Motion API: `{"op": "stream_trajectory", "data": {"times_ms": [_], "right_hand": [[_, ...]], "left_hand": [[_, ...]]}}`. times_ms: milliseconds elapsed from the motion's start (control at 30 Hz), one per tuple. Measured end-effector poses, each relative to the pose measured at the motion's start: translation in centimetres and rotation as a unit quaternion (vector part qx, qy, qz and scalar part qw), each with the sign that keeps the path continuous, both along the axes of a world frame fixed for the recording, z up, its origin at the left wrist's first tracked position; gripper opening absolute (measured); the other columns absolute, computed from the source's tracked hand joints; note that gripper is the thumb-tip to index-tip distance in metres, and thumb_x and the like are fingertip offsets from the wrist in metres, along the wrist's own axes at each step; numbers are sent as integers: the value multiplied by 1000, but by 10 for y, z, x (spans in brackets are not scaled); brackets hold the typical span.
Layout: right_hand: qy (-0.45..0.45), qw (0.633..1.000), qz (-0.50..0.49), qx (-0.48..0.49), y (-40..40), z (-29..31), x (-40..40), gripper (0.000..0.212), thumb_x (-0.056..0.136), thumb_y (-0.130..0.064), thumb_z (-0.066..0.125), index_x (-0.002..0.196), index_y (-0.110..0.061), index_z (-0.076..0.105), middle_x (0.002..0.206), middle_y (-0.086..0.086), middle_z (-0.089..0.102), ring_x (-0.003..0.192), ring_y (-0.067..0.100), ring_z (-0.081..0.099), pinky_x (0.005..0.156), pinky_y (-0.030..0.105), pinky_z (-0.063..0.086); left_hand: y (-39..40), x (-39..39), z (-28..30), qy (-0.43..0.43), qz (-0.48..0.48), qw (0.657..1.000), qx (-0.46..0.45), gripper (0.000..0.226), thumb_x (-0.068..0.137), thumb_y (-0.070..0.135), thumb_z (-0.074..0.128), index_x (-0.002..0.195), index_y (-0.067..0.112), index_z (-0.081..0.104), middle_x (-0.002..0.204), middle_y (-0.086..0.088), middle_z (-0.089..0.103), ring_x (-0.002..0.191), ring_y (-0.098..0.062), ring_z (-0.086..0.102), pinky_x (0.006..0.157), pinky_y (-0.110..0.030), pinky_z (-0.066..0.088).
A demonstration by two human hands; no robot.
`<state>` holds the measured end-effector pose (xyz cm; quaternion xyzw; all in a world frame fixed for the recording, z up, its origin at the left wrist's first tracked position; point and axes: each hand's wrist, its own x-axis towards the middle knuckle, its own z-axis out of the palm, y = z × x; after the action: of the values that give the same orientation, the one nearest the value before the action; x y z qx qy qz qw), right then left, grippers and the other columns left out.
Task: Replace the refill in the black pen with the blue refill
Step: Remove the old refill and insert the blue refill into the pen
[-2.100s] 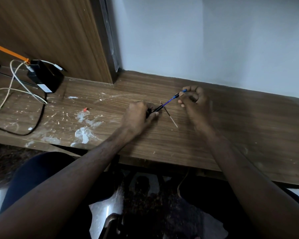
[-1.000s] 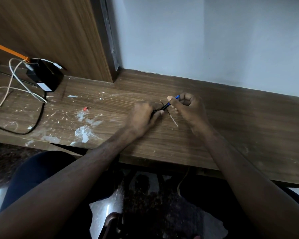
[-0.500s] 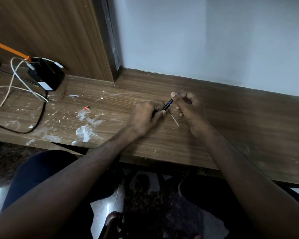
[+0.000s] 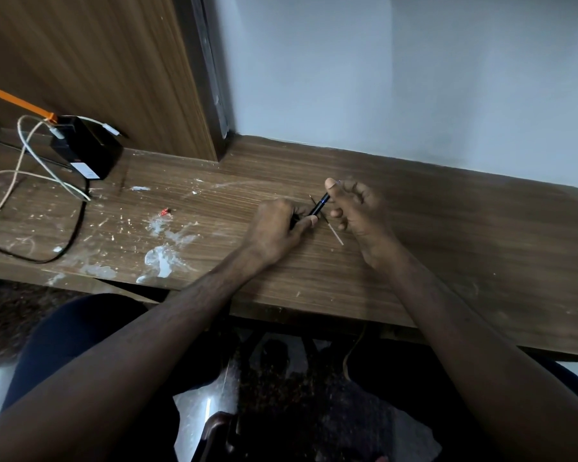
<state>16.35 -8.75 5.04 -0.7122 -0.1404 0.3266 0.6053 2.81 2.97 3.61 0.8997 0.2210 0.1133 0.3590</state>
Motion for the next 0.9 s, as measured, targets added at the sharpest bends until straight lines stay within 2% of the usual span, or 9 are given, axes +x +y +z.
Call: {"op": "stream_trajectory", "data": {"times_ms": [100, 200, 333, 433, 500, 567, 667, 800, 900], "right_hand": [[23, 999, 14, 23, -1, 1, -1, 28, 109, -27, 58, 128, -12, 72, 112, 11, 71, 73, 10, 58, 55, 19, 41], [6, 1000, -10, 20, 1, 0, -3, 25, 106, -22, 64, 121, -4, 74, 104, 8, 74, 64, 5, 58, 49, 9, 43], [17, 999, -38, 5, -1, -2, 0, 19, 96, -30, 78, 99, -14, 69, 86, -5, 74, 62, 5, 59, 47, 13, 43], [31, 999, -21, 13, -3, -3, 1, 23, 101, -37, 71, 110, -16, 75, 90, -9, 75, 69, 6, 60, 52, 18, 41], [45, 998, -9, 37, -3, -5, 1, 26, 105, -30, 64, 123, -15, 76, 94, 0, 71, 69, 7, 54, 53, 18, 37], [35, 999, -13, 23, -2, -7, 0, 23, 103, -30, 68, 119, -17, 77, 96, 2, 70, 69, 5, 54, 54, 18, 39], [33, 998, -46, -1, -2, -8, 2, 20, 92, -35, 81, 99, -18, 72, 94, -3, 73, 65, 1, 59, 56, 21, 43], [76, 997, -24, 20, -2, -8, 2, 34, 98, -39, 73, 119, -12, 75, 95, -2, 71, 66, 5, 56, 55, 23, 39], [65, 997, -4, 36, -3, -11, 0, 26, 104, -32, 65, 121, -16, 78, 92, 3, 69, 66, 7, 51, 53, 21, 37]], "left_hand": [[1, 1, 0, 5, 9, 1000, 1, 33, 100, 23, 69, 67, 20, 64, 56, 15, 53, 53, 2, 49, 57, -11, 31], [-1, 2, 1, 4, 5, 1000, 6, 32, 99, 23, 70, 68, 21, 63, 55, 15, 52, 54, 4, 49, 58, -10, 33], [-1, 2, 1, -3, -6, 1000, -5, 27, 100, 23, 70, 75, 13, 72, 60, 11, 61, 56, 3, 55, 59, -9, 35], [-1, 2, 3, 2, -1, 1000, -12, 28, 100, 24, 70, 75, 12, 73, 57, 14, 56, 57, 7, 56, 58, -7, 35], [0, 2, 3, 4, 3, 1000, -12, 29, 100, 24, 70, 74, 12, 72, 55, 14, 56, 53, 3, 54, 57, -7, 34], [0, 3, 4, 2, 0, 1000, -12, 30, 100, 24, 70, 74, 10, 71, 59, 6, 62, 52, 0, 51, 57, -9, 35], [-2, 2, 4, -4, -7, 1000, -14, 33, 99, 23, 71, 70, 10, 67, 62, -3, 66, 53, -11, 52, 56, -10, 35], [-2, 1, 3, 1, -5, 1000, -19, 32, 100, 23, 71, 73, 6, 68, 65, -8, 69, 64, -19, 61, 57, -11, 38], [-1, 1, 5, 5, -6, 1000, -16, 29, 100, 24, 70, 79, 4, 73, 70, -10, 72, 66, -22, 66, 64, -21, 44]]}}
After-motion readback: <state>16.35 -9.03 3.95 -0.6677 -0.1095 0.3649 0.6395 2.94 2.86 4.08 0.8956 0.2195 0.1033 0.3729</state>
